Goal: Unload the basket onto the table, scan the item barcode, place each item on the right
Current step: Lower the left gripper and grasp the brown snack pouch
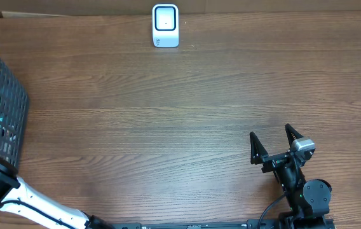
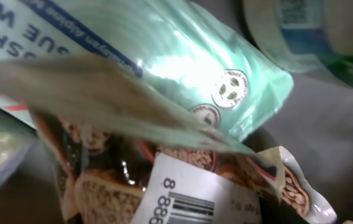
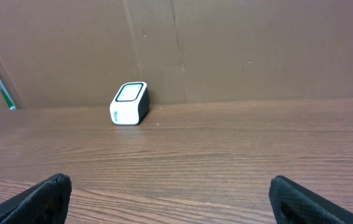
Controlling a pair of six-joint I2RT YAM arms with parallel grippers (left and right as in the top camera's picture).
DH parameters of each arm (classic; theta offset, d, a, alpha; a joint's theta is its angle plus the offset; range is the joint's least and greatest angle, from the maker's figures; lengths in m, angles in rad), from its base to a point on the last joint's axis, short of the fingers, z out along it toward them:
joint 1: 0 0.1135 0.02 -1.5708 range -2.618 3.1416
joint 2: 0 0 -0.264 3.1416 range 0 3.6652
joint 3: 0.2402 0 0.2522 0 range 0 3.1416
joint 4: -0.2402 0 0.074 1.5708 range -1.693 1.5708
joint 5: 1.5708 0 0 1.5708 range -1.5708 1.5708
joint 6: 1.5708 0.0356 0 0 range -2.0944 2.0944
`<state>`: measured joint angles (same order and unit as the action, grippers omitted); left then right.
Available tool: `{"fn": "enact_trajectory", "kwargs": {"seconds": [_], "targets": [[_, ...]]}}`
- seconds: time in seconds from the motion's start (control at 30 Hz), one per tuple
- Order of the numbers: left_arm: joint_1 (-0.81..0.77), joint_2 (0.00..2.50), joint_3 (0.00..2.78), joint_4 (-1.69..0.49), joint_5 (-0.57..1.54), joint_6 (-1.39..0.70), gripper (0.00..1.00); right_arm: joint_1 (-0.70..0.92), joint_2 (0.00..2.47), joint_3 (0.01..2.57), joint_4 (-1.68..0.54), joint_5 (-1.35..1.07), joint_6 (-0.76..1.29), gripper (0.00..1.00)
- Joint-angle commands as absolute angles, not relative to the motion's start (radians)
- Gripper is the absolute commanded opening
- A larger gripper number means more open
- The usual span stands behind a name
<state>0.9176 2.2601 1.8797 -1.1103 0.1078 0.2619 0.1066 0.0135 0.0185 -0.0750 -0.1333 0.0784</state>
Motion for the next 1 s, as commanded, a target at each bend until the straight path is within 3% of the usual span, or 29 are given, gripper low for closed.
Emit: {"fn": "enact_trajectory", "kwargs": {"seconds": [0.0,0.27,0.67,0.97], "targets": [[0.894,2.279,1.977,-1.174,0.106,0.254,0.22,0.112,0.003,0.008,-0.071,-0.133,0.082,1.00],[0.861,2.276,2.240,-1.412,0.124,0.253,0.12,0.112,0.003,0.008,-0.071,-0.133,0.082,1.00],[0.857,2.254,2.609,-1.639,0.205,0.108,0.17,0.112,0.003,0.008,-0.071,-0.129,0.082,1.00],[0.857,2.115,2.707,-1.621,0.263,0.085,0.23,0.112,0.003,0.008,-0.071,-0.129,0.082,1.00]]}}
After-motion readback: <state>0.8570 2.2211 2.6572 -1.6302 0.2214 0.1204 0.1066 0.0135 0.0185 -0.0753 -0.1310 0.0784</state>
